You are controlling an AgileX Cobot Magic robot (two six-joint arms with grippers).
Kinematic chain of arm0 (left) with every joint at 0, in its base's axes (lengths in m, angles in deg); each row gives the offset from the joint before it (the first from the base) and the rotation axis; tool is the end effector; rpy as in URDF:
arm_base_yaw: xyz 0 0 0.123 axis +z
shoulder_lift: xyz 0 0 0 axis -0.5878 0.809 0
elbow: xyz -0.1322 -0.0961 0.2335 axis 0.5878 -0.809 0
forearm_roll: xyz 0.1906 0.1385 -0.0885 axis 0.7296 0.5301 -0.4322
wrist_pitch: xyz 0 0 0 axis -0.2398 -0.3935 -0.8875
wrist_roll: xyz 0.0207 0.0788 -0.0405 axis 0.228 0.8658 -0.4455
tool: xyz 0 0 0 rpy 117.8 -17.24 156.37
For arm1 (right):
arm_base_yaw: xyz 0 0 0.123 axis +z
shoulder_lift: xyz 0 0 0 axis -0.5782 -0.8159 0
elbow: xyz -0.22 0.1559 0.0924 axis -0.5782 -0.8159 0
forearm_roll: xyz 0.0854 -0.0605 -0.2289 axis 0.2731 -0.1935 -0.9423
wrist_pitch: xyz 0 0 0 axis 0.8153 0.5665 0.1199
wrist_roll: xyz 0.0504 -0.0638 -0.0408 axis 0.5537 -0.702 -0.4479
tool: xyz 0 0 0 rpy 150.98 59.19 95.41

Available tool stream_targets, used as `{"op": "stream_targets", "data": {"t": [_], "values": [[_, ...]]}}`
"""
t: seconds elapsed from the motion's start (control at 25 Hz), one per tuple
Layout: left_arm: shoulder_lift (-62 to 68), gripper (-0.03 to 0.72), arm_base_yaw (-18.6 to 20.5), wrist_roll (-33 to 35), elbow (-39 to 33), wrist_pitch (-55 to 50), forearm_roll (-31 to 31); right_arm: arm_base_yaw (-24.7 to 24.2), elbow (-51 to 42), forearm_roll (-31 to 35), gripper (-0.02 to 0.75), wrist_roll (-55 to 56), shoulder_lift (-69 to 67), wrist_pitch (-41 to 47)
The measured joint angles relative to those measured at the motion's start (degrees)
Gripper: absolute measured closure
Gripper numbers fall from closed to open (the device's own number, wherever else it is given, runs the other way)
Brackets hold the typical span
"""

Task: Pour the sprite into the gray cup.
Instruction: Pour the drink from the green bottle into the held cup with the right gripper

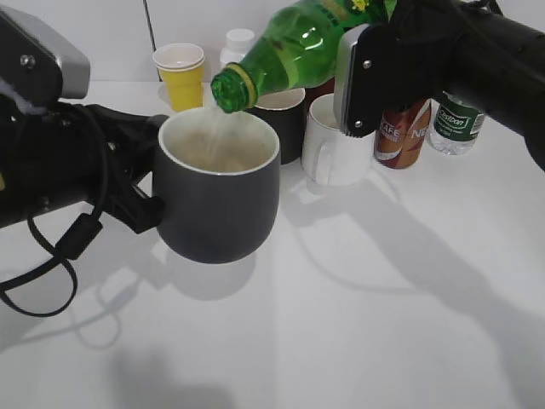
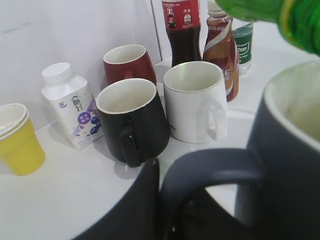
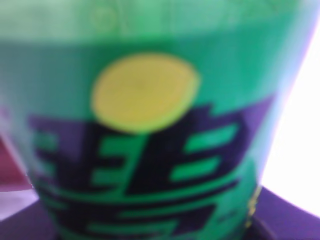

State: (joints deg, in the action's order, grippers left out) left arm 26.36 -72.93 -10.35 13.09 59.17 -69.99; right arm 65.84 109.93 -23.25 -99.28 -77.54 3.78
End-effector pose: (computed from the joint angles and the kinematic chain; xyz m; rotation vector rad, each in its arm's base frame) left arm 0.1991 -0.1575 0.2408 0.7877 1.6764 -0.3879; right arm 0.2864 0.1716 0.2737 -1.3985 0.7337 -0.8397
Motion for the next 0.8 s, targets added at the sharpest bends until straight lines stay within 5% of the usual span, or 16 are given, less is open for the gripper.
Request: {"op": "stream_targets", "data": {"t": [0.36,0.8], "values": [[0.0,0.639,0.0,0.0,0.0,0.0,0.0,0.0,0.0,0.0,0.354,0.8,0.0,1.4],[0.0,0.639,0.0,0.0,0.0,1.7,-0.6,0.0,-1.1,-1.5,0.354,22.0,2.6,11.6]]}}
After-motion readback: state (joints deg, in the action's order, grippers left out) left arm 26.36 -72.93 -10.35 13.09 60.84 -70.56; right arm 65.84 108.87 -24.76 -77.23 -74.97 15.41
